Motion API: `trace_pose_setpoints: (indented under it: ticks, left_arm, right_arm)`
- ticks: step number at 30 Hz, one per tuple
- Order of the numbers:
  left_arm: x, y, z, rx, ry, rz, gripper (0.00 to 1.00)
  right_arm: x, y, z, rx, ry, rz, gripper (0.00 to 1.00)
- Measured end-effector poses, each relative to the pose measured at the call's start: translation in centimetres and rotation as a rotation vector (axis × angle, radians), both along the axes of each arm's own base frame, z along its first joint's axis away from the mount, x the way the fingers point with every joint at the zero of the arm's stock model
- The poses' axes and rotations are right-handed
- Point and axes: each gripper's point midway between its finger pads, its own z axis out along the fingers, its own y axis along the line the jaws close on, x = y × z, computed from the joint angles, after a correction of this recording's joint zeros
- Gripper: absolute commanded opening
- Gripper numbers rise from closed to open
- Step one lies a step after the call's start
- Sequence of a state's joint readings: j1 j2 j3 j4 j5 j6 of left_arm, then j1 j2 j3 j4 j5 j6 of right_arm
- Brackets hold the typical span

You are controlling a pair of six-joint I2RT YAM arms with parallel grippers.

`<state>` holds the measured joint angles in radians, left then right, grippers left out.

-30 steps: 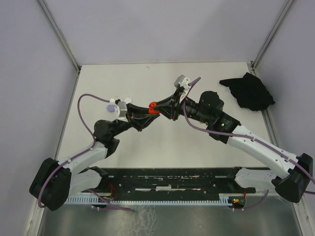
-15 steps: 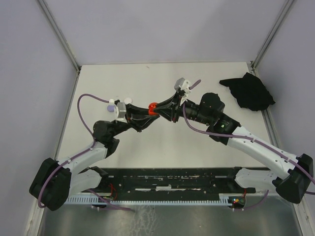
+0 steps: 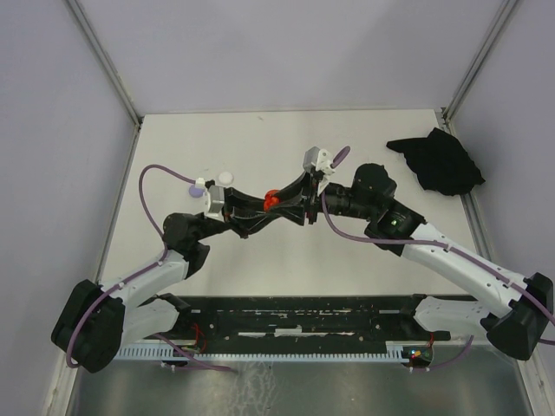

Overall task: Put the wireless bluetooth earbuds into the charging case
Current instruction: Place the earbud in the charging case, then adjust the earbud with the charging case.

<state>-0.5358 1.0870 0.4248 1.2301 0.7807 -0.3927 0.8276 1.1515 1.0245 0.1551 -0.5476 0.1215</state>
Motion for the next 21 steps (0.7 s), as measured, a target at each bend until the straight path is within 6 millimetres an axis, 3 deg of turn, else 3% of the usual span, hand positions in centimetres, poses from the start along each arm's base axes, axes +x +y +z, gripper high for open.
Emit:
trace_pose_setpoints:
  ticks: [4, 10, 21]
  left_arm:
    - [-0.1, 0.0, -0.1, 0.006, 0.002, -0.007, 0.03]
    - [0.1, -0.1, -0.3, 0.008, 0.009, -0.003, 0.03]
    - [1.2, -0.3, -1.7, 0.017, 0.060, 0.027, 0.03]
  right_arm:
    - [-0.1, -0.2, -0.1, -0.010, -0.002, 0.007, 0.53]
    - [-0.3, -0.4, 0.0, -0.037, 0.020, 0.009, 0.59]
    - [1.5, -0.9, 2.6, -0.098, 0.110, -0.095, 0.62]
